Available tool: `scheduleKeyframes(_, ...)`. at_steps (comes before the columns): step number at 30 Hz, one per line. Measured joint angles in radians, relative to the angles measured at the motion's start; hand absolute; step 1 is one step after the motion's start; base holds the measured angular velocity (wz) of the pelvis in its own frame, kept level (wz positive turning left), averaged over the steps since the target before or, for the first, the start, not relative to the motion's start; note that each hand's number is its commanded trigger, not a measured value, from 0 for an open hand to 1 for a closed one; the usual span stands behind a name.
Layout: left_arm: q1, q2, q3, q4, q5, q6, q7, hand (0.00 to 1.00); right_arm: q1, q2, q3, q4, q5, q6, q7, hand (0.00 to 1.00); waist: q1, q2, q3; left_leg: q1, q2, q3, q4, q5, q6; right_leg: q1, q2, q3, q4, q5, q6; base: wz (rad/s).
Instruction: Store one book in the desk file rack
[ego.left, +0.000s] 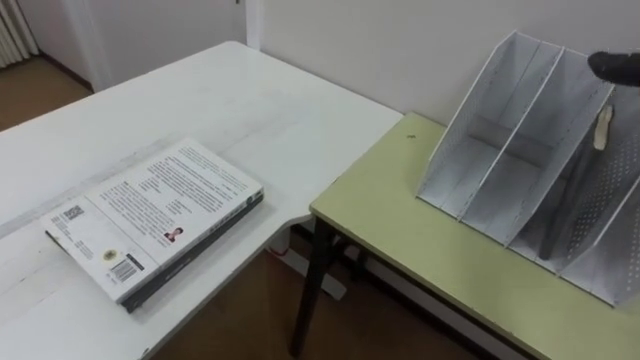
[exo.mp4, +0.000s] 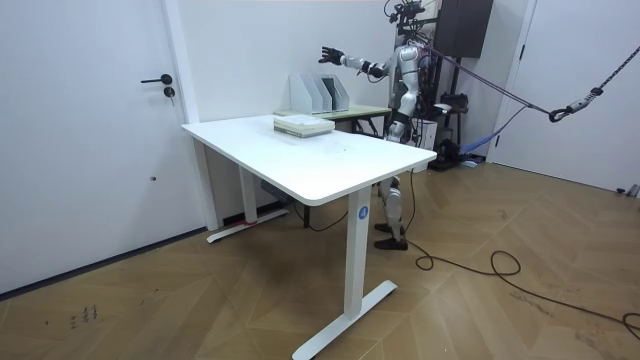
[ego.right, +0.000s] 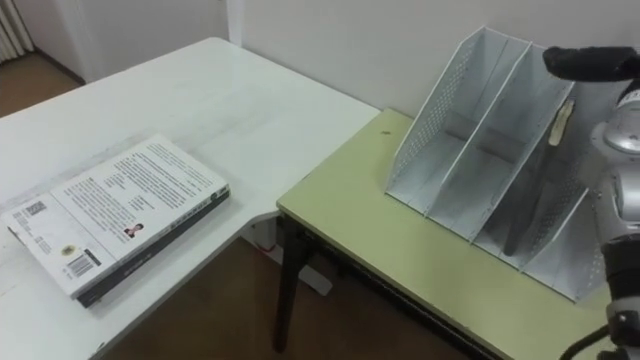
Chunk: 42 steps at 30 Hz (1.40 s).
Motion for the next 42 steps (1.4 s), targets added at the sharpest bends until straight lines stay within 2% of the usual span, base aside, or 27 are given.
scheduleKeyframes(5, -0.002, 0.009, -0.017, 0.001, 0.001, -0.004, 0.005, 0.0, 0.003, 0.001, 0.024, -0.226, 0.115, -0.008, 0.075, 0.0, -0.003, 0.005, 0.0027, 0.01, 0.001, -0.002, 0.001, 0.0, 0.0, 0.011, -0.001, -0.003, 0.003, 0.0, 0.0, 0.0)
scheduleKeyframes(10, -0.006, 0.008, -0.017, -0.001, -0.004, -0.023, 0.007, 0.0, 0.043, 0.001, 0.073, -0.403, 0.287, -0.033, 0.279, 0.0, -0.002, 0.01, 0.0178, 0.014, 0.001, -0.002, 0.002, -0.001, -0.001, 0.021, -0.002, 0.0, 0.003, 0.001, 0.0, 0.0)
scheduleKeyframes(11, -0.006, 0.01, -0.017, -0.003, -0.003, -0.023, 0.006, 0.0, 0.069, 0.001, 0.088, -0.443, 0.337, -0.05, 0.345, 0.0, -0.002, 0.009, 0.0209, 0.012, 0.001, -0.003, 0.002, -0.002, -0.001, 0.022, -0.002, 0.0, 0.0, 0.001, 0.0, 0.0)
scheduleKeyframes(13, -0.008, 0.016, -0.017, -0.004, 0.001, -0.023, -0.003, 0.0, 0.11, 0.001, 0.121, -0.492, 0.375, -0.052, 0.443, 0.0, 0.002, 0.006, 0.0202, 0.01, 0.003, -0.002, 0.003, -0.002, -0.002, 0.016, -0.002, 0.0, -0.003, 0.001, 0.0, 0.0)
scheduleKeyframes(15, -0.008, 0.022, -0.017, -0.004, 0.0, -0.022, -0.02, 0.0, 0.153, 0.001, 0.151, -0.554, 0.428, -0.048, 0.577, 0.0, 0.002, 0.001, 0.0149, 0.0, 0.004, -0.003, 0.01, -0.003, -0.002, 0.014, 0.0, -0.002, -0.01, 0.005, -0.002, 0.0)
scheduleKeyframes(22, -0.017, 0.042, -0.046, 0.001, -0.019, -0.019, -0.037, 0.0, 0.176, 0.001, 0.241, -0.597, 0.457, -0.048, 0.875, 0.0, 0.013, 0.0, 0.0127, 0.001, 0.005, -0.008, 0.008, -0.002, -0.003, 0.018, 0.002, -0.004, -0.013, 0.009, -0.002, 0.02)
scheduleKeyframes(25, -0.047, 0.054, -0.082, 0.004, -0.019, -0.01, -0.036, 0.0, 0.294, 0.002, 0.307, -0.589, 0.406, -0.051, 0.964, 0.0, 0.036, -0.003, 0.0126, 0.002, 0.005, -0.007, 0.008, -0.002, -0.003, 0.02, 0.002, -0.004, -0.014, 0.009, -0.002, 0.04)
scheduleKeyframes(27, -0.065, 0.062, -0.114, 0.012, -0.023, -0.003, -0.034, 0.0, 0.443, 0.019, 0.382, -0.547, 0.299, -0.045, 1.021, 0.0, 0.07, -0.004, 0.0145, 0.002, 0.005, -0.006, 0.007, -0.002, -0.002, 0.02, 0.001, -0.002, -0.013, 0.01, -0.001, 0.02)
scheduleKeyframes(28, -0.072, 0.061, -0.119, 0.021, -0.026, -0.001, -0.034, 0.0, 0.476, 0.032, 0.399, -0.517, 0.258, -0.043, 1.039, 0.0, 0.079, -0.001, 0.0167, -0.001, 0.005, -0.007, 0.008, -0.003, -0.002, 0.02, 0.001, -0.001, -0.013, 0.01, 0.0, 0.0)
scheduleKeyframes(30, -0.093, 0.057, -0.131, 0.041, -0.034, 0.0, -0.033, 0.0, 0.593, 0.093, 0.444, -0.374, 0.106, -0.035, 1.084, 0.0, 0.095, 0.012, 0.0241, -0.012, 0.004, -0.011, 0.013, -0.009, 0.002, 0.018, -0.001, -0.005, -0.01, 0.012, 0.002, 0.06)
scheduleKeyframes(32, -0.098, 0.05, -0.133, 0.042, -0.031, -0.002, -0.03, 0.0, 0.667, 0.104, 0.465, -0.265, -0.011, -0.028, 1.12, 0.0, 0.109, 0.028, 0.0247, -0.02, 0.004, -0.012, 0.02, -0.012, 0.005, 0.014, -0.002, -0.007, -0.01, 0.013, 0.005, 0.04)
scheduleKeyframes(34, -0.102, 0.042, -0.132, 0.054, -0.028, -0.002, -0.025, 0.0, 0.706, 0.126, 0.472, -0.133, -0.151, -0.026, 1.148, 0.0, 0.112, 0.045, 0.0219, -0.024, 0.001, -0.012, 0.02, -0.012, 0.006, 0.01, -0.005, -0.01, -0.01, 0.014, 0.006, 0.0)
scheduleKeyframes(36, -0.107, 0.031, -0.132, 0.08, -0.039, -0.013, -0.014, 0.0, 0.751, 0.138, 0.486, 0.037, -0.271, -0.027, 1.158, 0.0, 0.113, 0.061, 0.0132, -0.025, 0.0, -0.013, 0.019, -0.011, 0.006, 0.009, -0.005, -0.01, -0.012, 0.013, 0.006, 0.0)
scheduleKeyframes(38, -0.103, 0.025, -0.131, 0.081, -0.04, -0.021, -0.005, 0.0, 0.794, 0.14, 0.483, 0.11, -0.325, -0.028, 1.157, 0.0, 0.109, 0.065, 0.0111, -0.026, -0.001, -0.017, 0.018, -0.011, 0.005, 0.01, -0.005, -0.014, -0.015, 0.011, 0.006, 0.05)
scheduleKeyframes(40, -0.1, 0.023, -0.117, 0.084, -0.038, -0.021, 0.0, 0.0, 0.812, 0.173, 0.443, 0.214, -0.345, -0.03, 1.146, 0.0, 0.099, 0.063, 0.0105, -0.024, -0.002, -0.024, 0.019, -0.011, 0.005, 0.016, -0.006, -0.02, -0.017, 0.007, 0.006, 0.09)
scheduleKeyframes(41, -0.095, 0.021, -0.112, 0.083, -0.038, -0.022, 0.006, 0.0, 0.824, 0.193, 0.401, 0.285, -0.342, -0.04, 1.122, 0.0, 0.096, 0.059, 0.0072, -0.016, -0.003, -0.025, 0.017, -0.01, 0.004, 0.023, -0.005, -0.021, -0.023, 0.006, 0.006, 0.04)
scheduleKeyframes(42, -0.094, 0.018, -0.102, 0.095, -0.038, -0.024, 0.02, 0.0, 0.827, 0.222, 0.347, 0.373, -0.327, -0.057, 1.098, 0.0, 0.092, 0.057, 0.0089, -0.006, -0.003, -0.028, 0.015, -0.01, 0.003, 0.038, -0.004, -0.022, -0.033, 0.006, 0.006, 0.09)
